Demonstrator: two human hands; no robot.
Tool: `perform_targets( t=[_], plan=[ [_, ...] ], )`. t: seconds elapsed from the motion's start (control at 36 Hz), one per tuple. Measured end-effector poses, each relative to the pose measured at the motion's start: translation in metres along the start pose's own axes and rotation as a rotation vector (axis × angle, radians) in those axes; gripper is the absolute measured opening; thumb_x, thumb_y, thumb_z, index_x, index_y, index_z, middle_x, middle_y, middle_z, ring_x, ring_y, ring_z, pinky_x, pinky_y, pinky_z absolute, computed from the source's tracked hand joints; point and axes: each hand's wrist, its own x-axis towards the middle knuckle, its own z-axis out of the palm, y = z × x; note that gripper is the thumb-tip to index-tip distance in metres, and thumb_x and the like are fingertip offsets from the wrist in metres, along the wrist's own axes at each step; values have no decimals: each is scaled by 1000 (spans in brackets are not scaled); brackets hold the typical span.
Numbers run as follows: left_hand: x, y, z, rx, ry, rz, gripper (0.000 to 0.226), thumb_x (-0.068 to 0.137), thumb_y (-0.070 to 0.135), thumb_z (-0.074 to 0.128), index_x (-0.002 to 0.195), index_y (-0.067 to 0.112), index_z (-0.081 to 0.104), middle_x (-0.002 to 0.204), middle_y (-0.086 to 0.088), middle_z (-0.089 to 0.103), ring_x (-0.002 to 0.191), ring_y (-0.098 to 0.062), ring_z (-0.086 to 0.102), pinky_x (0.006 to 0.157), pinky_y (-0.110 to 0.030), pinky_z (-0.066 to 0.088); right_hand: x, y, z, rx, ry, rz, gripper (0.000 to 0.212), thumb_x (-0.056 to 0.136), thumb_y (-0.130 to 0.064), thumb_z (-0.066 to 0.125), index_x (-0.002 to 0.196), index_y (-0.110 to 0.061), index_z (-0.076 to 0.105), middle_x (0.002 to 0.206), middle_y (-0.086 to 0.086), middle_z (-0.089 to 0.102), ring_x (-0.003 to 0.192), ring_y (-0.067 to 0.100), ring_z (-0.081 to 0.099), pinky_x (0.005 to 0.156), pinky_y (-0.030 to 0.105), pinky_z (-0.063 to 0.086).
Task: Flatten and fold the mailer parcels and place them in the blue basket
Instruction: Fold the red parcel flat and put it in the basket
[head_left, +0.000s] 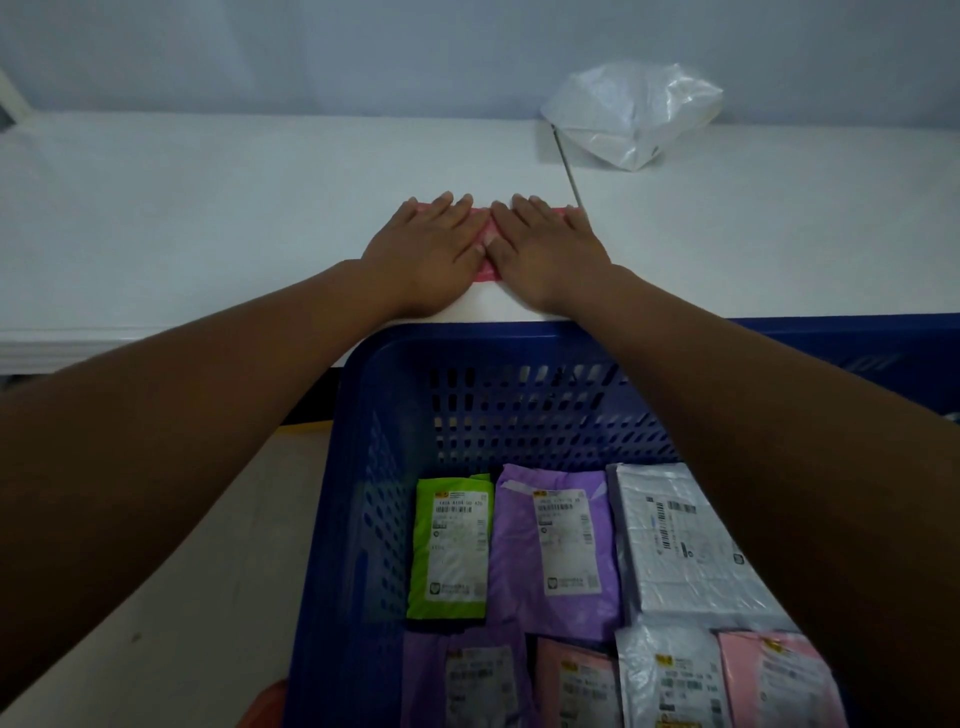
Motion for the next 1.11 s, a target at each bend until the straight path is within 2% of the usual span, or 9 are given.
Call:
perform_targets(
  t=[0.42, 0.61, 0.72, 0.81, 0.89, 1.11],
  plan=[
    [-1, 3, -4, -39, -48, -17, 57, 107, 41, 14, 159, 20, 8, 166, -5, 6, 153, -19, 4, 122, -39, 1, 2, 1, 0, -8, -33, -1, 66, 101, -51, 10, 158, -18, 9, 165, 10, 11, 153, 25, 8, 120, 54, 9],
    [0, 2, -3, -26, -50, -6, 58, 106, 42, 13, 159, 19, 8, 166, -5, 6, 153, -21, 5, 123, -42, 3, 0, 1, 0, 6, -27, -3, 65, 102, -49, 9, 158, -18, 9, 165, 10, 11, 153, 25, 8, 120, 54, 10],
    [0, 2, -2, -9, -27, 1, 58, 106, 44, 10, 159, 21, 8, 166, -5, 7, 153, -21, 4, 123, -45, 2, -5, -2, -3, 57, 81, 0, 62, 103, -46, 12, 159, -19, 9, 166, 7, 5, 153, 22, 7, 123, 48, 6],
    [0, 1, 0, 40, 13, -20, 59, 105, 48, 5, 159, 24, 4, 167, -2, 2, 153, -20, -4, 121, -53, -6, -8, -4, -7, 72, 173, -27, 61, 104, -44, 15, 159, -17, 12, 167, 5, 5, 153, 19, 6, 124, 43, 5],
    [-1, -1, 1, 54, 65, -3, 60, 104, 48, 4, 159, 24, 0, 167, 0, -4, 153, -19, -9, 120, -55, -11, -8, -6, -7, 90, 172, -40, 60, 105, -43, 15, 158, -16, 16, 166, 5, 9, 153, 18, 9, 124, 42, 8],
    [0, -1, 1, 43, 74, 102, 56, 106, 42, 13, 159, 25, 7, 167, -1, 4, 153, -17, -1, 123, -52, -2, -7, -1, -2, 104, 137, 85, 60, 105, -39, 15, 158, -12, 14, 166, 8, 9, 153, 21, 6, 125, 43, 5]
  ],
)
